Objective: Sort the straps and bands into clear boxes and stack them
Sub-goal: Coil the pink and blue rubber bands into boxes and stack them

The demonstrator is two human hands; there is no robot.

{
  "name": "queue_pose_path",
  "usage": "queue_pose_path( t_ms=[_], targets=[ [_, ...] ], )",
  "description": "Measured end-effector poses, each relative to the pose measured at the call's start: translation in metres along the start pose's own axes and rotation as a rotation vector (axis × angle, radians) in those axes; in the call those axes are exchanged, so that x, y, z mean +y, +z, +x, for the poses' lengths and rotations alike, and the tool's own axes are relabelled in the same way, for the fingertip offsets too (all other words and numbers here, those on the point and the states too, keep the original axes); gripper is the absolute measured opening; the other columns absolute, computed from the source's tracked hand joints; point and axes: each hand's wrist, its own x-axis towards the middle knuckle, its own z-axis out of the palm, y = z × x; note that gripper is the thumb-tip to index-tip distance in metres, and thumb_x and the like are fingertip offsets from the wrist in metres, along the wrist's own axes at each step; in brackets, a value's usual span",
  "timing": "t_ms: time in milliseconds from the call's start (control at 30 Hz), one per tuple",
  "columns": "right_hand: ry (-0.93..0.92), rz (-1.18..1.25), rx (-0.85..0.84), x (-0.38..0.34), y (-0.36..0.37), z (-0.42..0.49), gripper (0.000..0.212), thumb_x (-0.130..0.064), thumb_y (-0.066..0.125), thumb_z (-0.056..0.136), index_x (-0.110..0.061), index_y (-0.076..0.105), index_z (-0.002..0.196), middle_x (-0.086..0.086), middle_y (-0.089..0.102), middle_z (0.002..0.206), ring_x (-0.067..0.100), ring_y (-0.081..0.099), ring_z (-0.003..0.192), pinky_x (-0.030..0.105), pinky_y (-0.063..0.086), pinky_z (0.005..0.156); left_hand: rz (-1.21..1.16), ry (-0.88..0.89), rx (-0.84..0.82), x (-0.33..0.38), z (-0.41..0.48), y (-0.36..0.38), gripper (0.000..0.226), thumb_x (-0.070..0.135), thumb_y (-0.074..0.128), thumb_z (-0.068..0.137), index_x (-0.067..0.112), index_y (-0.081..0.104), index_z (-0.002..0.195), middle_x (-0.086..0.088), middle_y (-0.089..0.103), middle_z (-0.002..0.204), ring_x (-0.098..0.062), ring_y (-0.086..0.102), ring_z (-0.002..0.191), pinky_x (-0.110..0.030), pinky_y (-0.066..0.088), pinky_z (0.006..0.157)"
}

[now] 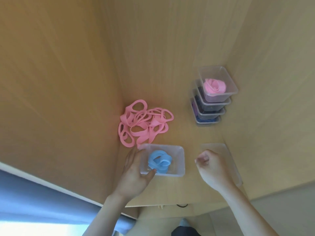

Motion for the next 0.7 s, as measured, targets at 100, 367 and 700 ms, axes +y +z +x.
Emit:
queue_pose_path(
  t_ms=[100, 367, 700],
  targets=[
    [0.056, -0.299, 0.069, 0.030, -0.005, -0.005, 0.015, -0.028, 0.066, 0.092, -0.024, 0.059, 0.079, -0.007, 0.058, 0.085, 0.008, 0.053, 0.067, 0.020, 0.030, 0.051, -0.176, -0.073, 0.040, 0.001, -0.015, -0.001, 0.083, 0.048, 0.081, 0.077, 0.051, 0.032, 0.144, 0.037, 0.038, 0.141, 0.011, 0.032, 0.135, -0.004, 0.029, 0.102],
    [0.112, -0.633, 0.121, 0.057, 0.016, -0.020, 0.022, -0.039, 0.059, 0.093, -0.018, 0.063, 0.091, 0.001, 0.050, 0.101, 0.022, 0.057, 0.088, 0.031, 0.040, 0.071, -0.268, -0.364, -0.052, -0.017, -0.052, 0.013, 0.109, 0.058, 0.082, 0.071, 0.042, 0.012, 0.152, 0.025, 0.031, 0.150, 0.001, 0.036, 0.134, -0.025, 0.034, 0.103],
    [0.141, -0.606, 0.117, 0.058, 0.017, -0.018, 0.027, -0.033, 0.057, 0.099, -0.009, 0.070, 0.102, 0.007, 0.054, 0.114, 0.026, 0.057, 0.104, 0.031, 0.042, 0.079, -0.328, -0.384, -0.089, -0.013, -0.056, 0.012, 0.089, 0.041, 0.074, 0.087, 0.031, 0.019, 0.156, 0.014, 0.032, 0.156, -0.005, 0.028, 0.144, -0.027, 0.024, 0.115]
  ],
)
